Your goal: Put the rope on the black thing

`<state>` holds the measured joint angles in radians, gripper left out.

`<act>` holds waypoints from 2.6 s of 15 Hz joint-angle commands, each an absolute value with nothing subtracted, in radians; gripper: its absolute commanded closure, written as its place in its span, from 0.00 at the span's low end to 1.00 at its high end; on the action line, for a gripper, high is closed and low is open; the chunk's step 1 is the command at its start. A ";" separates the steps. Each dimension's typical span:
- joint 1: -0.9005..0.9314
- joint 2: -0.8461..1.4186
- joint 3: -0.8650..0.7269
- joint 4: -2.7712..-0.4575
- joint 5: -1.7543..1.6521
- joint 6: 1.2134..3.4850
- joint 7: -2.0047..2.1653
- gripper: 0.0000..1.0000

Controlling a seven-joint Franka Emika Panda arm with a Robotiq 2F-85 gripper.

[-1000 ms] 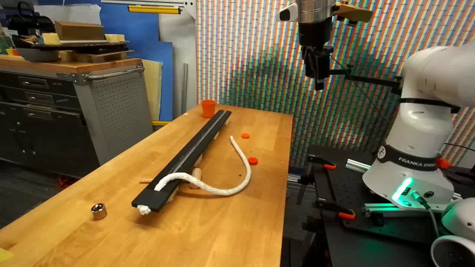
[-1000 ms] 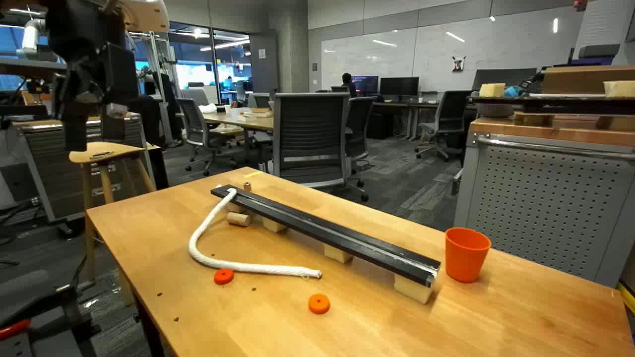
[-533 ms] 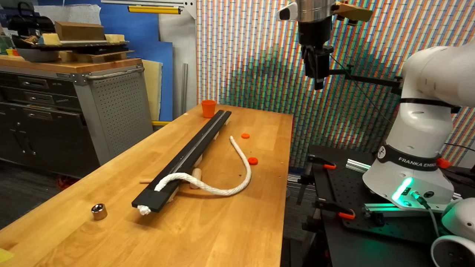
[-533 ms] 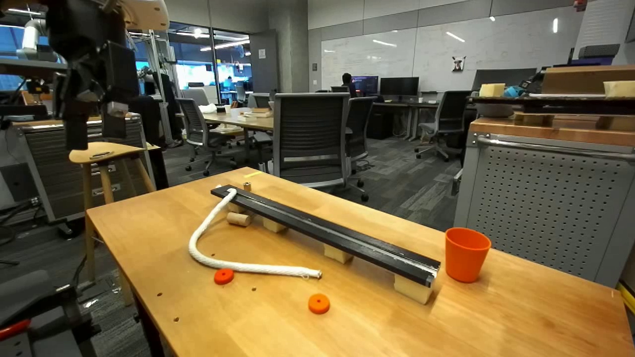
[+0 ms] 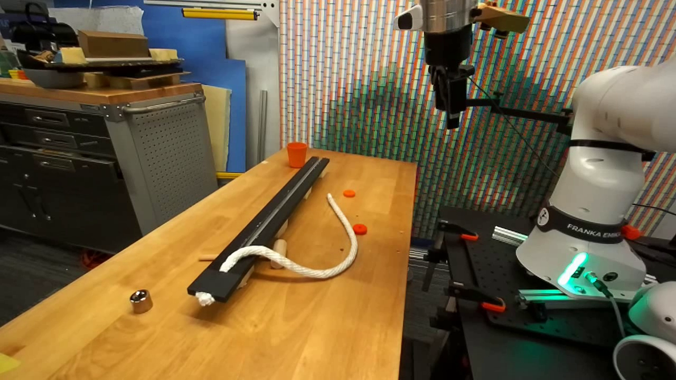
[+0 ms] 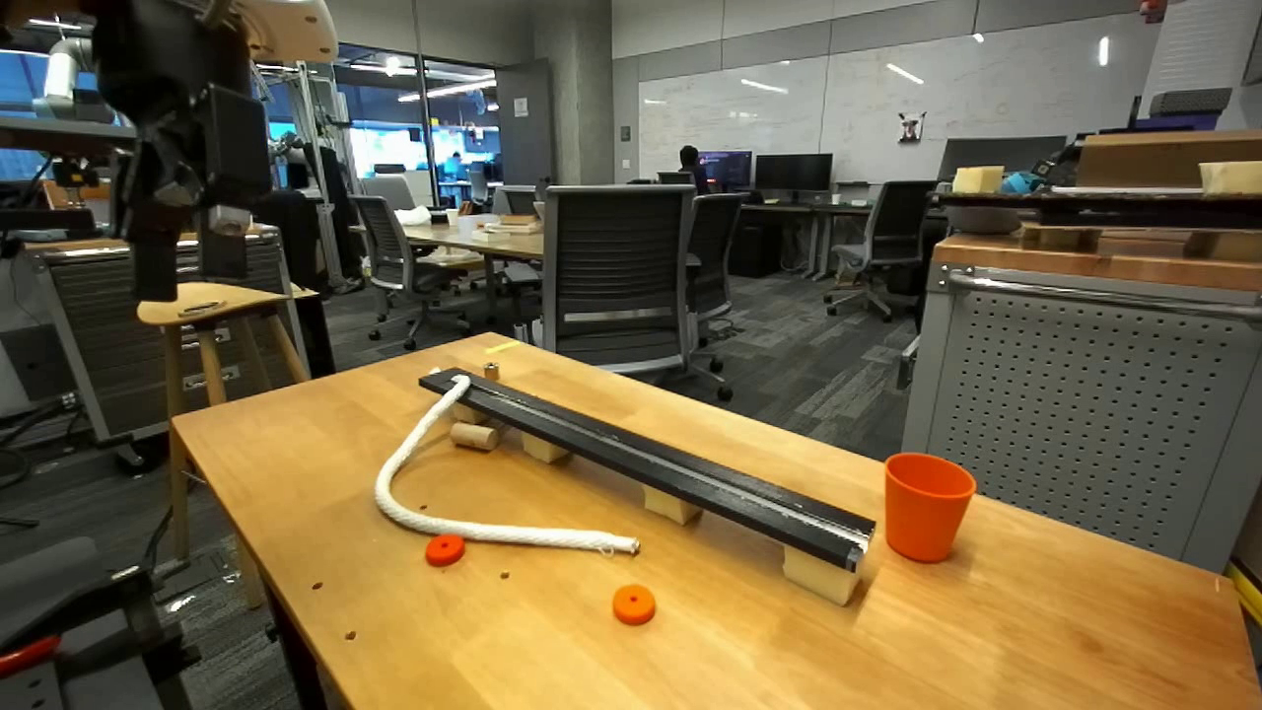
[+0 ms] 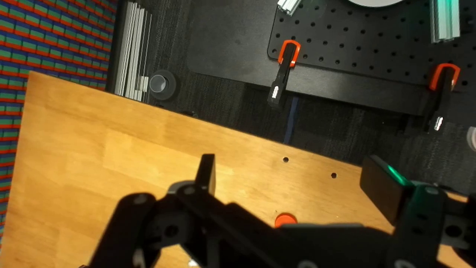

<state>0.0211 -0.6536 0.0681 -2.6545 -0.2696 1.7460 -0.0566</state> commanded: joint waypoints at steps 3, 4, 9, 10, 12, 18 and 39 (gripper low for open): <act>-0.017 -0.509 0.098 -2.599 -0.253 1.836 0.259 0.00; -0.025 -0.472 0.103 -2.589 -0.256 1.865 0.316 0.00; -0.076 -0.203 0.098 -2.496 -0.266 2.108 0.586 0.00; -0.083 -0.153 0.095 -2.472 -0.268 2.147 0.638 0.00; -0.089 -0.052 0.078 -2.417 -0.276 2.212 0.740 0.00; -0.061 0.170 -0.025 -2.277 -0.410 2.390 1.071 0.00; -0.022 0.579 -0.164 -2.002 -0.137 2.356 1.233 0.00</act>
